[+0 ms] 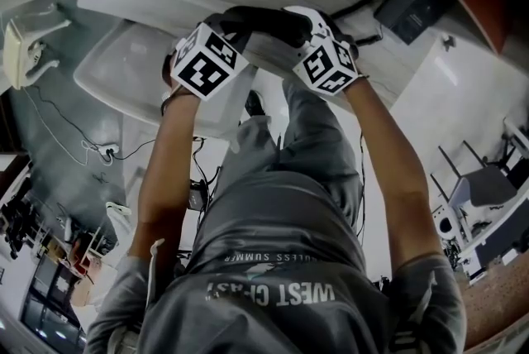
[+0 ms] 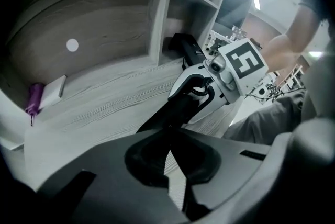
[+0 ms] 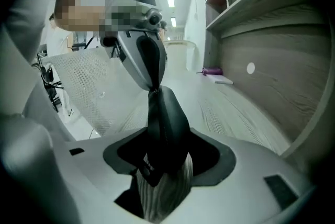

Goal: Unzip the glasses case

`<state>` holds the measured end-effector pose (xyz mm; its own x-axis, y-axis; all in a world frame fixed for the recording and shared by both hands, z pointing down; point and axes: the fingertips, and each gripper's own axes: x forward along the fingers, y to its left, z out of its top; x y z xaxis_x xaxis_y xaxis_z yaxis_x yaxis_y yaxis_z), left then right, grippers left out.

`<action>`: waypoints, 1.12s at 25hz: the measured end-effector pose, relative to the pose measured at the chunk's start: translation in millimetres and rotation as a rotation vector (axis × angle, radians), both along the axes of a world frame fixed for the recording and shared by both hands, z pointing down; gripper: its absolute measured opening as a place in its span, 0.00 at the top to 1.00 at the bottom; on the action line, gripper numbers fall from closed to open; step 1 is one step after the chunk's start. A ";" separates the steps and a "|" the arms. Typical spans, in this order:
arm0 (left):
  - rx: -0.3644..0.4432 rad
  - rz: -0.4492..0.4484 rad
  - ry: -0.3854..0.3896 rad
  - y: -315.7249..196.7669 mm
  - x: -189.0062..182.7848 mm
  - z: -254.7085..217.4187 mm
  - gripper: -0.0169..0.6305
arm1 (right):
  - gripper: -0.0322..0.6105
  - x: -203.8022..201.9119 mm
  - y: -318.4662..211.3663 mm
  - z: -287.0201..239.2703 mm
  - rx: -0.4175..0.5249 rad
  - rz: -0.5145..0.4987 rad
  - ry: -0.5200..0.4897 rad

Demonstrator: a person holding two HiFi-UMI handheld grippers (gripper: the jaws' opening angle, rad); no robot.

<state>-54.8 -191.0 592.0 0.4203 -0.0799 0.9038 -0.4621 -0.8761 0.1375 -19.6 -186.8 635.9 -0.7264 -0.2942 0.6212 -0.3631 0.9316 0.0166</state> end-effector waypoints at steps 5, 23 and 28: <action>-0.005 -0.064 0.019 -1.3 -1.5 -4.8 0.97 | 0.58 -0.8 0.1 2.2 -0.053 0.022 0.084; 0.054 0.011 0.011 11.0 57.1 -1.3 0.97 | 0.58 -13.9 -5.1 -5.2 -0.045 0.050 0.168; 0.063 0.033 0.061 13.8 63.3 3.6 0.97 | 0.58 -10.4 -4.4 -2.9 0.001 0.038 0.169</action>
<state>8.5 -177.2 595.6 0.4776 -0.1215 0.8701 -0.4256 -0.8984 0.1081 -29.9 -191.2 633.0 -0.5997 -0.3197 0.7336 -0.3897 0.9174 0.0813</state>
